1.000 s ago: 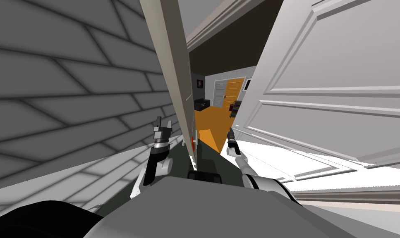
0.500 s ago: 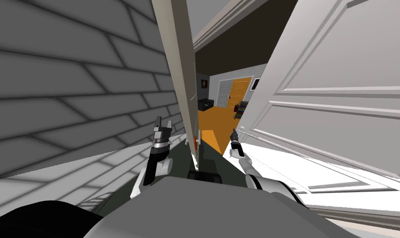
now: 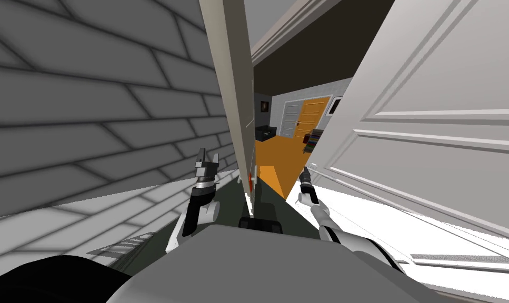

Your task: Pull the door open

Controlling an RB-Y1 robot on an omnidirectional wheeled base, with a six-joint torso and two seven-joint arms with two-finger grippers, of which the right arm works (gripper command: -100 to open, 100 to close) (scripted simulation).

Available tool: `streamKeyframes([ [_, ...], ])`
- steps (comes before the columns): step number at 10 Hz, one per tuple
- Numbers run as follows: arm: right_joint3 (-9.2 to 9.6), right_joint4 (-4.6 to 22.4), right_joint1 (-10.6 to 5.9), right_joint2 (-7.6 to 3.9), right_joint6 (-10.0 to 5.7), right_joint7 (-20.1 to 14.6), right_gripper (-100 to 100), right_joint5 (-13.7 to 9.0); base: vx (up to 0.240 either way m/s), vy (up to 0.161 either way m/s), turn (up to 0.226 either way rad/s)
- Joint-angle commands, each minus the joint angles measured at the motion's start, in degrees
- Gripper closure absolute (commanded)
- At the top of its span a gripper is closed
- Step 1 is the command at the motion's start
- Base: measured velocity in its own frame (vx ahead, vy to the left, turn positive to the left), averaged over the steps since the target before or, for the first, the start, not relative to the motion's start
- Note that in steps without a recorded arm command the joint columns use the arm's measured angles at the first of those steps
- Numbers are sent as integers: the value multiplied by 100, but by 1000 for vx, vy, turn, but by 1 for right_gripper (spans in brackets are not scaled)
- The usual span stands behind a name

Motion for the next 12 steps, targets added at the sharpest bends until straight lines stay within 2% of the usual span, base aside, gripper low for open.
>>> streamKeyframes([
  [1, -147, 202, 94, -201, -117, -139, -100, -27, 0, -27, 330],
  [2, -225, 256, 154, -302, -164, -207, -100, -42, -6, -60, 277],
  [3, -225, 515, 126, -302, -164, -207, -100, -42, -1, -46, 49],
  [5, -225, 256, 154, -302, -164, -207, -100, -42, 0, -13, -19],
  [6, -385, 364, 276, -502, -260, -345, -100, -70, -5, -38, 313],
  [8, -385, 364, 276, -502, -260, -345, -100, -70, -14, -44, 64],
  [9, -544, 468, 399, -695, -356, -481, -100, -98, -18, -48, 251],
  [11, -544, 980, 333, -695, -392, -481, -100, -98, -14, -50, 88],
  [12, -544, 783, 399, -695, -356, -481, -100, -98, 1, -5, -39],
])
